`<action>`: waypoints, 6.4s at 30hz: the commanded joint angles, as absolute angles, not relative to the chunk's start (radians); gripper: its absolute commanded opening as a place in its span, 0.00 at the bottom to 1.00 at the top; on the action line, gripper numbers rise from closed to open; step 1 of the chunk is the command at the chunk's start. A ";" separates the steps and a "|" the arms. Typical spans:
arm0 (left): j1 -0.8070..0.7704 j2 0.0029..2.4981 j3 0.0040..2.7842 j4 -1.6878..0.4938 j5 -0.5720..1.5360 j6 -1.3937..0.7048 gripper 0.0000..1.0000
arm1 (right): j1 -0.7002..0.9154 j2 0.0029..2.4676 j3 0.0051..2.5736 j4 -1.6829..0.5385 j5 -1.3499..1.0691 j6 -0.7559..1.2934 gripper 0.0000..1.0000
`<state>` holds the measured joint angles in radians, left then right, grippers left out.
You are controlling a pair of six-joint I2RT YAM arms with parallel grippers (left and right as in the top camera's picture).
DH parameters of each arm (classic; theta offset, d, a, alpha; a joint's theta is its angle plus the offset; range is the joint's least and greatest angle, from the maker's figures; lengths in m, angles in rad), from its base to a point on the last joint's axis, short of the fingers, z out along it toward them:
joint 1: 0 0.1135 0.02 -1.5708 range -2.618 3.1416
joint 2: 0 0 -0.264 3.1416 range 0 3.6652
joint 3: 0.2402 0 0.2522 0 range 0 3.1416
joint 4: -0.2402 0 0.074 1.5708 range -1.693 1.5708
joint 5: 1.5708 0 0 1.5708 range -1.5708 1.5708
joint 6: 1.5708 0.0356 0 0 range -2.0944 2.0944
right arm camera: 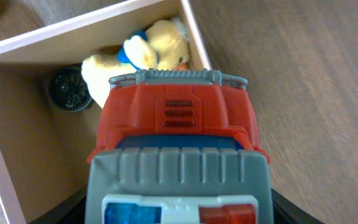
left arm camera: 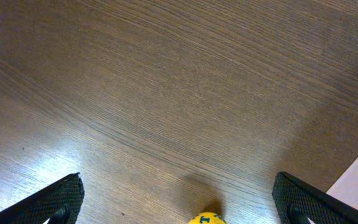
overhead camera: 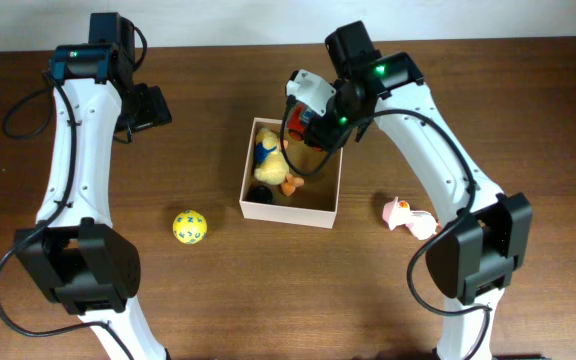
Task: Pack container
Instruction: 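Lower the truck into the box and open right gripper, then raise right gripper out of the box and move it right, then lower right gripper onto the white-pink plush duck and grasp it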
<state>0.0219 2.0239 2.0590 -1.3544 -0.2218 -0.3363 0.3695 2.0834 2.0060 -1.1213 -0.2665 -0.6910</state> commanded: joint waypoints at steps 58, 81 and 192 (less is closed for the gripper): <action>0.022 2.032 2.064 -1.355 -0.233 -0.327 0.99 | 0.400 2.235 2.087 -1.413 -0.363 -0.634 0.04; 0.022 2.032 2.064 -1.355 -0.233 -0.327 0.99 | 0.400 2.247 1.931 -1.139 -0.363 -0.638 0.04; 0.022 2.032 2.064 -1.355 -0.233 -0.327 0.99 | -0.079 1.514 1.109 -1.145 -0.149 -0.469 0.99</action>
